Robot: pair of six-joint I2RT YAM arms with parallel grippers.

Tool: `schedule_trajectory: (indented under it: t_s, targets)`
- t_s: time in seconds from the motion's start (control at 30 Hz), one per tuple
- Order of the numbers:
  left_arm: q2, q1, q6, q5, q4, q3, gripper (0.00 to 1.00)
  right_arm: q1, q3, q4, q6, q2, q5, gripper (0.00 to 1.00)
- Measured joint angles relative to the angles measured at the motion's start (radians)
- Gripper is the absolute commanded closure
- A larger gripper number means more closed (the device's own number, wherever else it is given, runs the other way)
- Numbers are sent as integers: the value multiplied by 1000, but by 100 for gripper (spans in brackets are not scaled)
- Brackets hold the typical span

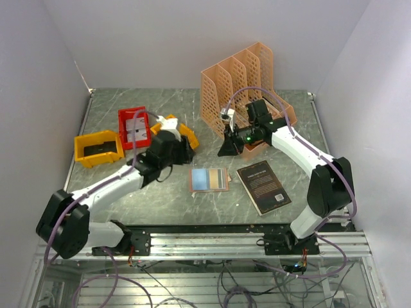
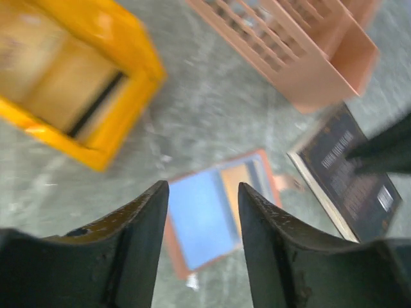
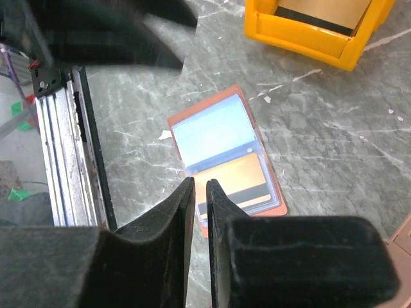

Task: Put the credit cards into the card holder
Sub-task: Turn over the card slot in the card holder, then move the storage box to the center of the board.

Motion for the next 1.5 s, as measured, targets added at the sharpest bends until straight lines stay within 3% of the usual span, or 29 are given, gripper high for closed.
schedule_trajectory:
  t_s: [0.1, 0.27, 0.4, 0.53, 0.6, 0.8, 1.07, 1.33, 1.5]
  targets:
    - [-34, 120, 43, -24, -100, 56, 33, 0, -19, 18, 3, -21, -11, 83]
    - [-24, 331, 126, -54, -302, 225, 33, 0, -71, 85, 30, -78, -19, 69]
    - [47, 473, 183, -47, -375, 335, 58, -1, -166, 198, 38, -149, -64, 72]
    - [205, 610, 232, -8, -410, 415, 82, -1, -186, 200, -49, -140, -122, 93]
    - [316, 650, 264, -3, -438, 469, 85, -1, -146, 135, -118, -105, -148, 97]
    - [515, 657, 337, -4, -505, 597, 89, -1, -82, 25, -235, -37, -169, 98]
    - [666, 658, 406, -14, -556, 733, 89, -1, -82, -27, -281, -21, -172, 98]
    - [694, 658, 412, -13, -611, 729, 89, -1, -70, -53, -308, -4, -171, 98]
    - [662, 658, 383, 1, -600, 646, 89, -1, -68, -68, -319, 0, -172, 98]
